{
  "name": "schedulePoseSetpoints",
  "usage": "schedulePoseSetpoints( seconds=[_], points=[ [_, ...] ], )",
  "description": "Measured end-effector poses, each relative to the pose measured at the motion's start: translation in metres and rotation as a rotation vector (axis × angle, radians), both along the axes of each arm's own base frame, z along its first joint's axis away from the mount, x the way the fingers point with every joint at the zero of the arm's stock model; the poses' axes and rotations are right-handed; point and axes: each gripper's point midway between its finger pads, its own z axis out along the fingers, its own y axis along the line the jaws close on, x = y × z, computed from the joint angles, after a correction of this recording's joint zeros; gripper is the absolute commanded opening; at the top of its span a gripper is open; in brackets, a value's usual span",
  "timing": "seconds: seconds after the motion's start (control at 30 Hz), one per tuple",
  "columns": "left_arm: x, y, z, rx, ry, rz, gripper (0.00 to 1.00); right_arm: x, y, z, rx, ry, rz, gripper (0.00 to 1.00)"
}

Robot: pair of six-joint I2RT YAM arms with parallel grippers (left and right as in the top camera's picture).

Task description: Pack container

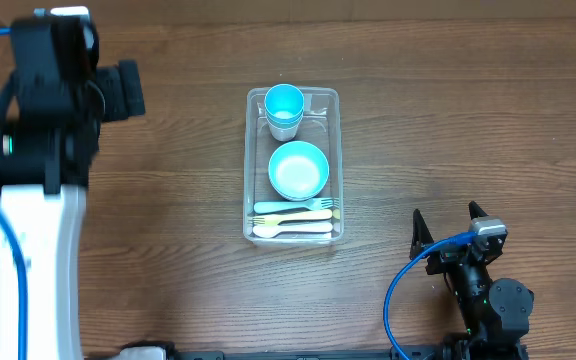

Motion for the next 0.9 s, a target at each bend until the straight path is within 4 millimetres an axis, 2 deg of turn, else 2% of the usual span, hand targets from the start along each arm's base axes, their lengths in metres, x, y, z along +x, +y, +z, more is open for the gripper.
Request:
schedulePoseSetpoints(
  seconds=[0.1, 0.17, 0.27, 0.33, 0.43, 0.5, 0.63, 0.9],
  points=[
    [-0.017, -0.012, 0.013, 0.011, -0.173, -0.09, 1.0, 0.0, 0.0, 0.0, 0.0, -0.001, 0.002, 1.0],
    [-0.033, -0.017, 0.007, 0.02, -0.226, -0.129, 1.0, 0.0, 0.001, 0.0, 0.001, 0.0, 0.003, 1.0],
    [-0.061, -0.023, -0.025, 0.022, -0.231, -0.172, 1.0, 0.0, 0.001, 0.0, 0.001, 0.0, 0.005, 1.0],
    [-0.078, -0.026, -0.06, 0.012, -0.187, -0.191, 1.0, 0.0, 0.001, 0.0, 0.001, 0.0, 0.006, 1.0],
    [-0.098, -0.03, -0.098, -0.001, -0.151, -0.208, 1.0, 0.0, 0.001, 0.0, 0.001, 0.0, 0.006, 1.0],
    [-0.109, -0.032, -0.113, -0.007, -0.158, -0.218, 1.0, 0.0, 0.001, 0.0, 0.001, 0.0, 0.006, 1.0],
    [-0.119, -0.034, -0.13, -0.005, -0.24, -0.23, 1.0, 0.0, 0.001, -0.001, 0.001, 0.0, 0.006, 1.0],
    [-0.133, -0.039, -0.193, -0.015, -0.337, -0.249, 1.0, 0.0, 0.001, -0.001, 0.001, 0.001, 0.006, 1.0]
  ],
)
